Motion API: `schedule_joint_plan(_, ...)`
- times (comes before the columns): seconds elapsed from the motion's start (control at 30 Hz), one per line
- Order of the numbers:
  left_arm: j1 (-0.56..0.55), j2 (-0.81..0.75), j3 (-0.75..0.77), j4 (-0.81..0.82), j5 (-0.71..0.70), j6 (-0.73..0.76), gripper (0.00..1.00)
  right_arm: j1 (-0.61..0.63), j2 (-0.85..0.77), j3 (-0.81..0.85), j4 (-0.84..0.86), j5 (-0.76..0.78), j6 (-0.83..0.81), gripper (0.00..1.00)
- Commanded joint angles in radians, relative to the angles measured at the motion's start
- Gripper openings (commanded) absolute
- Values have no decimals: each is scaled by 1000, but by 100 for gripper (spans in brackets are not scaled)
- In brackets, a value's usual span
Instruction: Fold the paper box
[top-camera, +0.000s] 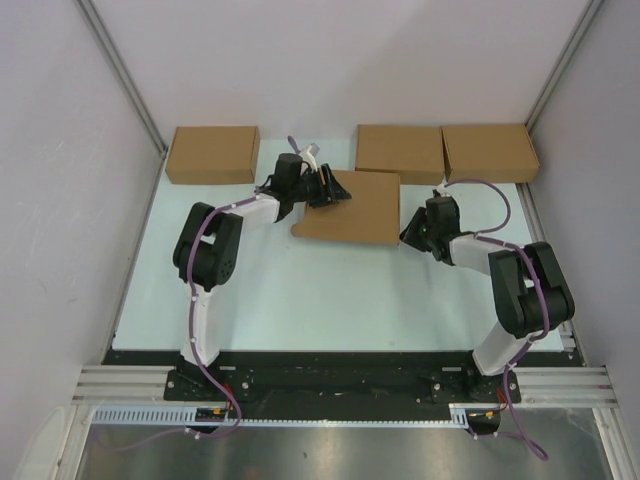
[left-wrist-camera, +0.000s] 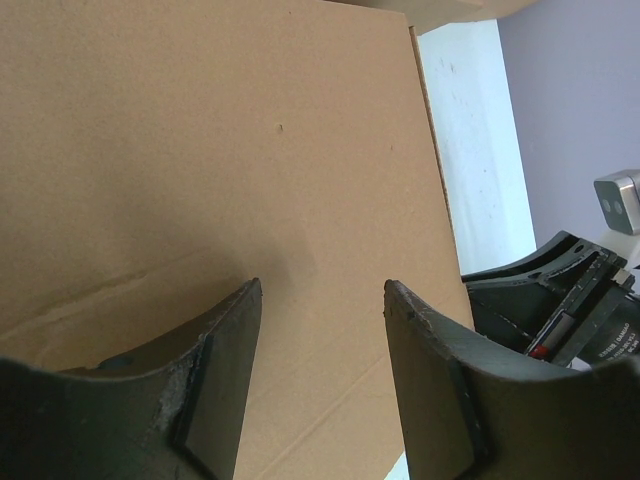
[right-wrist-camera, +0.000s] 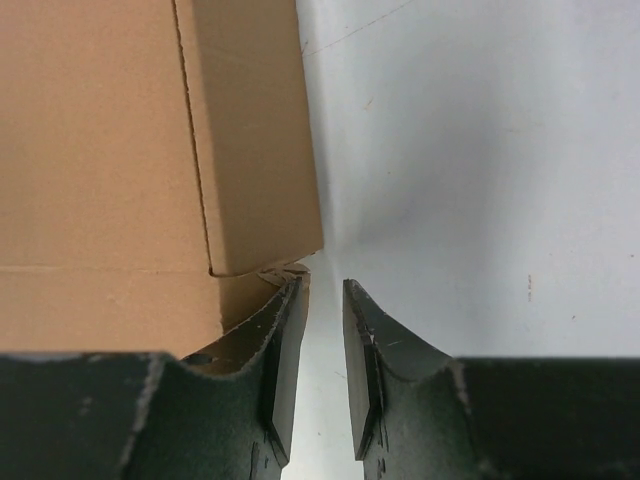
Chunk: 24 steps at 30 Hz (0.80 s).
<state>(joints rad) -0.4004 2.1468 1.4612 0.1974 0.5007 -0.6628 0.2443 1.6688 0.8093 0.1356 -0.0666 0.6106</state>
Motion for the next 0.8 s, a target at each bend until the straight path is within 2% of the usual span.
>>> schedule_joint_plan(0.0,8,31,8,-58,-13,26,59,10,6,54,24,-61,24,28)
schedule_joint_plan(0.57,15,33,7,-65,-19,31,59,-8,78,60,93,-42,32,29)
schedule_joint_plan(0.77,28,28,4,-73,-24,35,59,-23,85,59,67,-56,26,29)
